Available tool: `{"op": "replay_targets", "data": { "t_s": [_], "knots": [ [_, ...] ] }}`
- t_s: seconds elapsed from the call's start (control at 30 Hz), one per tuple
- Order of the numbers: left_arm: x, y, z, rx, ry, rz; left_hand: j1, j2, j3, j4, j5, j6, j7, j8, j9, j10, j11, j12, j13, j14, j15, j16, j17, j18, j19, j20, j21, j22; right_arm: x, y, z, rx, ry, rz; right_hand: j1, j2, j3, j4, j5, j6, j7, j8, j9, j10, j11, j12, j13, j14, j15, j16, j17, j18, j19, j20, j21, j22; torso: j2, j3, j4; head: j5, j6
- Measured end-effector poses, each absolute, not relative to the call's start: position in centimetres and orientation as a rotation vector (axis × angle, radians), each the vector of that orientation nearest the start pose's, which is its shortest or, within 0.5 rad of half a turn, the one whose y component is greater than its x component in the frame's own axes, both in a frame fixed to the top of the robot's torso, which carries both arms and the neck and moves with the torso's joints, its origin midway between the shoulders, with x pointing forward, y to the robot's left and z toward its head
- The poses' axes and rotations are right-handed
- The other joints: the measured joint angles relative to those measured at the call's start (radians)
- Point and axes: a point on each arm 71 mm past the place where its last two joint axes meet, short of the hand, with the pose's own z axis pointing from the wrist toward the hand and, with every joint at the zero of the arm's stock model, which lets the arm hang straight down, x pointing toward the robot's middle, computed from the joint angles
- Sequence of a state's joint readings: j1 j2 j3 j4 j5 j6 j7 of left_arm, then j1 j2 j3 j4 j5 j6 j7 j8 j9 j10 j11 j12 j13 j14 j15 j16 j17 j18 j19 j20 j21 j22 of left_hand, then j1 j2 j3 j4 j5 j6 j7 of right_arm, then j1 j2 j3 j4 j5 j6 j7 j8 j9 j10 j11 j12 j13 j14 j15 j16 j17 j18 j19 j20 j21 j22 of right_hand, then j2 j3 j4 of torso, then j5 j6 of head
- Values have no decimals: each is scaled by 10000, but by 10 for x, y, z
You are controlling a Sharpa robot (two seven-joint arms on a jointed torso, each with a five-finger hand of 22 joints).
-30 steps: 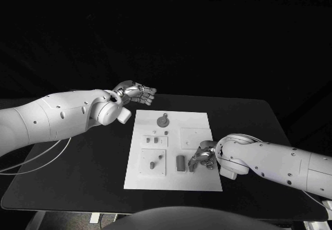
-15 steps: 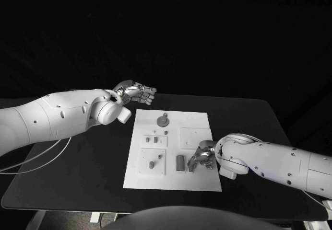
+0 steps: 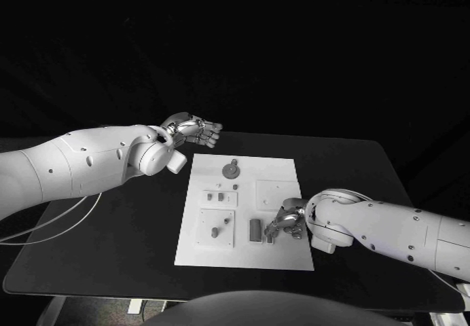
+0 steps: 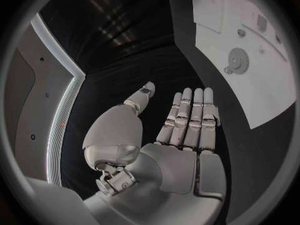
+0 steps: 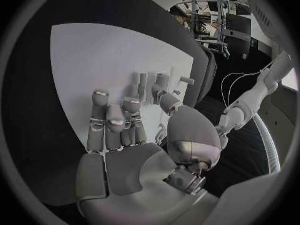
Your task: Assemble the parts on the task board
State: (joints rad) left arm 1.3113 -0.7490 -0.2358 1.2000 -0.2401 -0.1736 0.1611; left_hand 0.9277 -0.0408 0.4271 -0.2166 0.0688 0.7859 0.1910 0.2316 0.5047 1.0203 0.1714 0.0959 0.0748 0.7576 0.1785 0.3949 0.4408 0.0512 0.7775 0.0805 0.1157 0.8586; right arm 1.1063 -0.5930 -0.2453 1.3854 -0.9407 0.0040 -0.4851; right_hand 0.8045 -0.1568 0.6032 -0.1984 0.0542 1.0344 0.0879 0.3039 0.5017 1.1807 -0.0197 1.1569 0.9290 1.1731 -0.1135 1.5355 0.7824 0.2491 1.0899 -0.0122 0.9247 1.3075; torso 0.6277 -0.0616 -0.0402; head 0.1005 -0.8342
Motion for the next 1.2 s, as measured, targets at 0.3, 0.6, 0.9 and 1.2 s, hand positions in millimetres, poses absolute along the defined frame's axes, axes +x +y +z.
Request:
{"op": "replay_targets", "data": {
  "t_s": [0.3,0.6,0.9,1.2],
  "knots": [
    [537,259,-217,-9186,17634,-11250,0,0,0,0,0,0,0,0,-1,0,0,0,0,0,0,0,-1,0,0,0,0,-2,429,-138,-339,2158,25331,4835,-41,-41,11,65,0,-17,14,0,8,-1,0,0,9,-1,2,0,-2,0,-1,1,0,5,0,0,-2,13,-2],
    [537,259,-217,-9182,17639,-11249,0,0,0,0,0,0,0,0,-1,0,0,0,0,0,0,0,-2,-1,0,0,0,7,430,-145,-338,2347,25121,4922,-40,-41,14,123,0,-68,28,0,18,-69,1,0,9,-16,18,0,8,1,-2,2,0,5,-2,5,-4,-9,23],
    [537,261,-217,-9187,17591,-11220,0,0,0,0,0,0,0,0,0,0,0,0,1,0,0,1,7,-1,0,0,0,6,431,-165,-333,2655,24622,5416,121,-200,14,123,0,-102,29,-60,18,-69,2,0,20,-16,20,0,7,1,-2,2,0,4,-6,6,-7,-12,99],
    [538,260,-216,-9127,17464,-11272,39,-39,0,0,0,0,0,38,1,0,0,0,1,0,0,0,17,0,0,0,0,16,452,-180,-313,2887,22940,7036,389,-59,-38,-110,0,-447,17,-290,-54,-239,177,0,39,-127,130,-78,5,2,-154,41,-69,3,-8,6,-12,-90,318]
  ]
}}
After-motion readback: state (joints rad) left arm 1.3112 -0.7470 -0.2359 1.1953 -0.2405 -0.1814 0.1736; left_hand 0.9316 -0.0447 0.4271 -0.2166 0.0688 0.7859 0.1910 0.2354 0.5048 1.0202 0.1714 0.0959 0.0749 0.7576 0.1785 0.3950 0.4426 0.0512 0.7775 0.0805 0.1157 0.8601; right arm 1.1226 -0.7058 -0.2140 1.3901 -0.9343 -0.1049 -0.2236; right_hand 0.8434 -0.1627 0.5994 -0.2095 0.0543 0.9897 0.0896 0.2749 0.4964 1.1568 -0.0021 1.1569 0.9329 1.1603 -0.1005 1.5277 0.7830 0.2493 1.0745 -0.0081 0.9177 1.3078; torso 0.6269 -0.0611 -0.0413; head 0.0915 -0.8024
